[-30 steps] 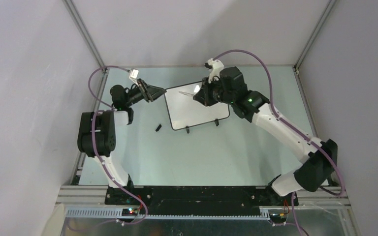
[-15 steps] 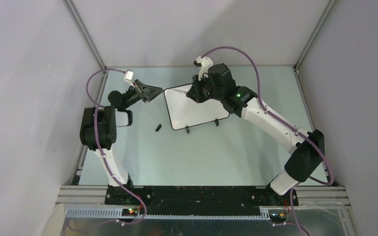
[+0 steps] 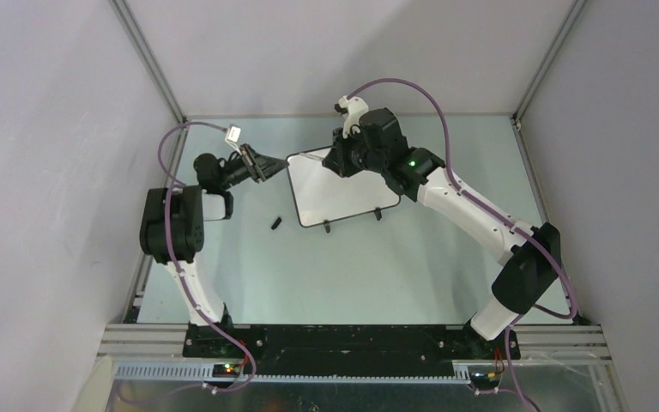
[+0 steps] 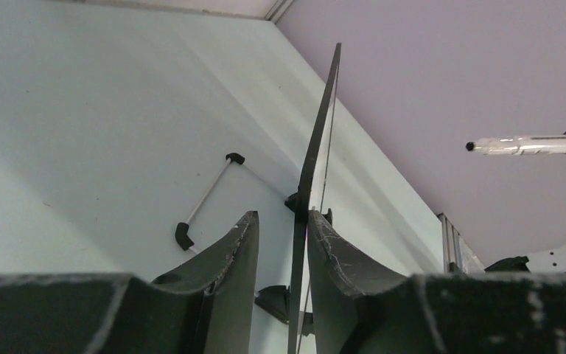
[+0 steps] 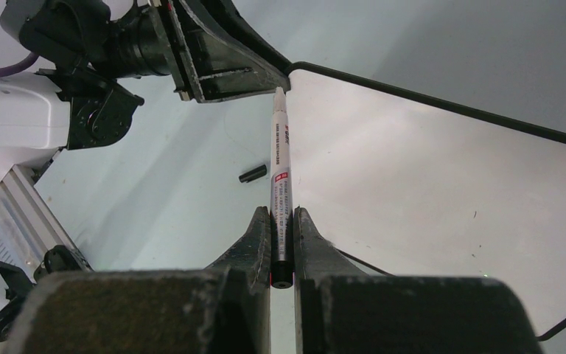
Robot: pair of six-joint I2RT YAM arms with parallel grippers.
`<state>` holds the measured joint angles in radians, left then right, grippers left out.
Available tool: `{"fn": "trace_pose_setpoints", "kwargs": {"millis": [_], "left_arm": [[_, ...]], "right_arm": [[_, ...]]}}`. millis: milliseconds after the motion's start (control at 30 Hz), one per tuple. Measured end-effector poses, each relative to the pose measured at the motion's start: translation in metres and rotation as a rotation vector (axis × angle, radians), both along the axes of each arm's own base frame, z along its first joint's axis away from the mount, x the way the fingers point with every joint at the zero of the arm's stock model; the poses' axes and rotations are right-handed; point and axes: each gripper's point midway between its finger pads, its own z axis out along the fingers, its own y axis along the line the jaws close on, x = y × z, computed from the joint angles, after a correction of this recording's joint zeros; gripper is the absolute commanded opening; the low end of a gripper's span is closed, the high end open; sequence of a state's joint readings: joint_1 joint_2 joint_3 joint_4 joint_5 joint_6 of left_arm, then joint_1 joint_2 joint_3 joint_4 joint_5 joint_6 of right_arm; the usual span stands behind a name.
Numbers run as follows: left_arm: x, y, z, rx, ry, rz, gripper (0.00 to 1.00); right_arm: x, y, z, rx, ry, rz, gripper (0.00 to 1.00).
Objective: Write a sentence on the whiteboard
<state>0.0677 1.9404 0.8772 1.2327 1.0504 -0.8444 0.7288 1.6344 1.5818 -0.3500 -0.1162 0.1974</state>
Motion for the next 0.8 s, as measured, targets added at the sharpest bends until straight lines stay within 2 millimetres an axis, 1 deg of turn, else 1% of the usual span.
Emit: {"fn": "trace_pose_setpoints", "kwargs": {"millis": [133, 300, 333, 367, 500, 533, 600, 800], "left_arm": [[-0.002, -0.006, -0.009, 0.034, 0.028, -0.011, 0.36], [-0.002, -0.009, -0.01, 0.048, 0.028, -0.018, 0.35], [-0.002, -0.009, -0.009, 0.049, 0.024, -0.02, 0.32], [-0.002, -0.009, -0.008, 0.048, 0.02, -0.022, 0.31], [0.001, -0.009, 0.012, 0.007, -0.035, -0.041, 0.31], [0.003, -0.009, 0.017, -0.007, -0.056, -0.048, 0.32], [0.005, -0.007, 0.022, -0.03, -0.068, -0.051, 0.35], [0.007, -0.004, 0.025, -0.068, -0.062, -0.058, 0.4]], "right_arm": [[0.0, 0.0, 0.0, -0.001, 0.001, 0.0, 0.0], [-0.001, -0.001, -0.001, -0.011, 0.008, 0.001, 0.0], [0.0, 0.0, -0.001, -0.014, 0.009, 0.002, 0.0], [0.001, 0.0, -0.001, -0.017, 0.008, 0.003, 0.0], [0.005, 0.004, -0.005, -0.032, 0.014, 0.005, 0.0], [0.005, 0.004, -0.008, -0.038, 0.02, 0.004, 0.0], [0.006, 0.004, -0.013, -0.049, 0.03, 0.004, 0.0], [0.005, 0.003, -0.019, -0.065, 0.046, 0.005, 0.0]]}}
